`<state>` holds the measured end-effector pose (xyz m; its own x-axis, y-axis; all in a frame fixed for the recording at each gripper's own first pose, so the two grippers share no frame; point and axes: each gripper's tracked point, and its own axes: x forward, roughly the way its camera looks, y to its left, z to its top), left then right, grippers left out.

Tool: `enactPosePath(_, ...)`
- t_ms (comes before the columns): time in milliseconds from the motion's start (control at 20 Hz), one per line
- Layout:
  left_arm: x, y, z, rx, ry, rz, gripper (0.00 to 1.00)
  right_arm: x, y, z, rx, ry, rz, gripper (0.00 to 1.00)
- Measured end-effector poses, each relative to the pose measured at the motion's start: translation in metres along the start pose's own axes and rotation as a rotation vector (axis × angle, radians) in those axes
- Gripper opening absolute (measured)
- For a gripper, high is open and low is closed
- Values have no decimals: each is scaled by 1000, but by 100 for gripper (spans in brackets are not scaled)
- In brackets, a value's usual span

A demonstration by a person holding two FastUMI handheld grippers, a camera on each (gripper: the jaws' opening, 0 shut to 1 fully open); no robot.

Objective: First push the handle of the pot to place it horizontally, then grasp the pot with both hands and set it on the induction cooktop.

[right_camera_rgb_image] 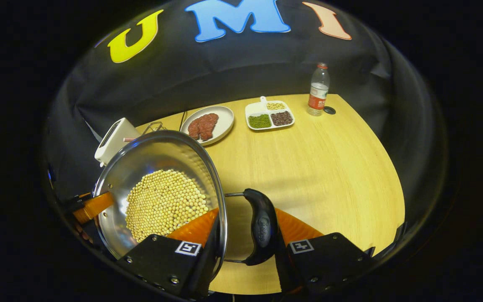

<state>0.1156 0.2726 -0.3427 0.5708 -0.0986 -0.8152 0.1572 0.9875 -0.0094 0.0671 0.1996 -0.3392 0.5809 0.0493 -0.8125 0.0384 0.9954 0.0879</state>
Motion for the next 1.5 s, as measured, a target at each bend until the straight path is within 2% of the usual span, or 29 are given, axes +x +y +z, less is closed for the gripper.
enactPosePath(100, -3, 17, 0, -5, 5, 11, 62, 3, 19, -2, -10, 5, 13, 62)
enactPosePath(150, -4, 28, -1, -4, 9, 16, 59, 5, 28, -3, -16, 8, 19, 62)
enactPosePath(450, 2, 78, -4, 4, 31, 23, 59, 22, 74, -14, 1, 54, 42, 62)
enactPosePath(500, 5, 85, -4, -1, 33, 21, 62, 24, 80, -14, 2, 58, 45, 62)
enactPosePath(550, 8, 90, -5, -4, 36, 18, 59, 28, 83, -15, 1, 61, 45, 62)
enactPosePath(650, 16, 101, -7, -2, 36, 15, 59, 34, 95, -15, 1, 66, 42, 62)
enactPosePath(750, 23, 111, -8, -1, 37, 16, 62, 40, 102, -17, 3, 73, 34, 62)
enactPosePath(850, 30, 118, -11, -3, 40, 15, 62, 46, 109, -19, 4, 76, 32, 62)
enactPosePath(900, 32, 122, -11, -2, 39, 14, 59, 49, 111, -21, 4, 80, 31, 62)
enactPosePath(1000, 38, 129, -14, 4, 42, 15, 59, 55, 115, -23, 12, 88, 29, 62)
enactPosePath(1050, 40, 132, -16, 1, 45, 15, 62, 57, 118, -24, 17, 91, 28, 62)
enactPosePath(1100, 42, 134, -17, -1, 45, 15, 59, 60, 119, -25, 19, 93, 27, 62)
enactPosePath(1150, 46, 135, -19, -2, 48, 15, 62, 62, 120, -25, 22, 96, 27, 62)
enactPosePath(1250, 52, 140, -21, -7, 50, 15, 59, 68, 123, -25, 15, 93, 24, 62)
enactPosePath(1300, 55, 143, -22, -8, 50, 17, 62, 70, 125, -26, 11, 95, 23, 62)
enactPosePath(1500, 59, 151, -21, -3, 54, 29, 62, 77, 129, -26, 14, 101, 21, 62)
